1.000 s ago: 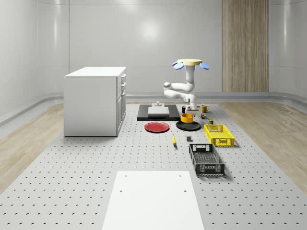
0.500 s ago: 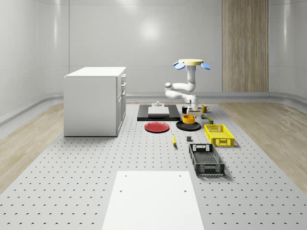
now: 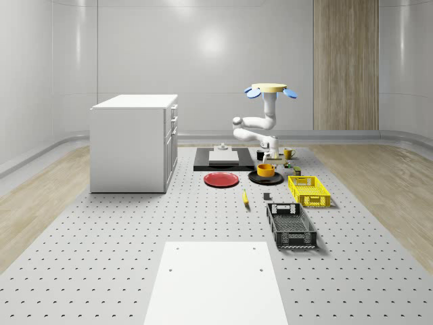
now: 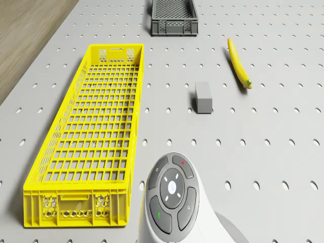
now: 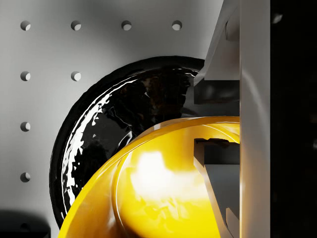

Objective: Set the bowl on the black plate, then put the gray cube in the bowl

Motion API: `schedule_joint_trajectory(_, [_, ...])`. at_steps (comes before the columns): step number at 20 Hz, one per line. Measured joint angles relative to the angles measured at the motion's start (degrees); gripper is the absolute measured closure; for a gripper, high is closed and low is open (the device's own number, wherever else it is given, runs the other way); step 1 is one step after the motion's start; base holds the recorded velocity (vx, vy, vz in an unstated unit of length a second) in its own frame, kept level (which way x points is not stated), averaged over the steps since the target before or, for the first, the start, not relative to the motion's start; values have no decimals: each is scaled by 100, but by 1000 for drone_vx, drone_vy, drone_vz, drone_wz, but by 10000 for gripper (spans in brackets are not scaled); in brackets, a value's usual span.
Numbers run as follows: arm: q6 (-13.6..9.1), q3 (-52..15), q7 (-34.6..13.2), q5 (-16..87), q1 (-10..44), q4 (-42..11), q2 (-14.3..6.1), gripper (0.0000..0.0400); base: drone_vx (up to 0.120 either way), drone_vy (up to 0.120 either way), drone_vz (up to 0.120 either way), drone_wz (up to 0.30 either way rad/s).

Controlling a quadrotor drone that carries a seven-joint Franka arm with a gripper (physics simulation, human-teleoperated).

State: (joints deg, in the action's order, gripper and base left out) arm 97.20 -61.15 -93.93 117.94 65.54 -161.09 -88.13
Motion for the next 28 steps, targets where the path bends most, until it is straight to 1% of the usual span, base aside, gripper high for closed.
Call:
schedule_joint_trajectory(5, [92, 318, 26, 308, -31, 55, 26, 300, 0, 0, 0, 0])
schedule_joint_trajectory(6, [100, 359, 31, 350, -36, 64, 35, 276, 0, 0, 0, 0])
schedule_joint_trajectory(7, [104, 392, 37, 384, -43, 71, 45, 215, 0, 0, 0, 0])
schedule_joint_trajectory(8, [97, 404, 43, 398, -55, 66, 53, 168, 0, 0, 0, 0])
schedule_joint_trajectory(9, [80, 394, 50, 392, -74, 51, 59, 131, 0, 0, 80, 0])
schedule_joint_trajectory(11, [44, 366, 63, 373, -109, 20, 71, 79, 0, 0, 120, 0])
schedule_joint_trajectory(13, [13, 349, 75, 364, -137, -1, 87, 48, 80, -60, 120, 0])
schedule_joint_trajectory(15, [-13, 340, 86, 361, -159, -16, 104, 29, 120, -120, 40, 0])
schedule_joint_trajectory(18, [-47, 334, 102, 364, -186, -29, 130, 14, 120, -120, 0, 0])
schedule_joint_trajectory(26, [-120, 340, 139, 390, -240, -45, 199, 2, 120, -120, 0, 0])
schedule_joint_trajectory(28, [-137, 343, 147, 397, -252, -48, 215, 1, 120, -40, 0, 0])
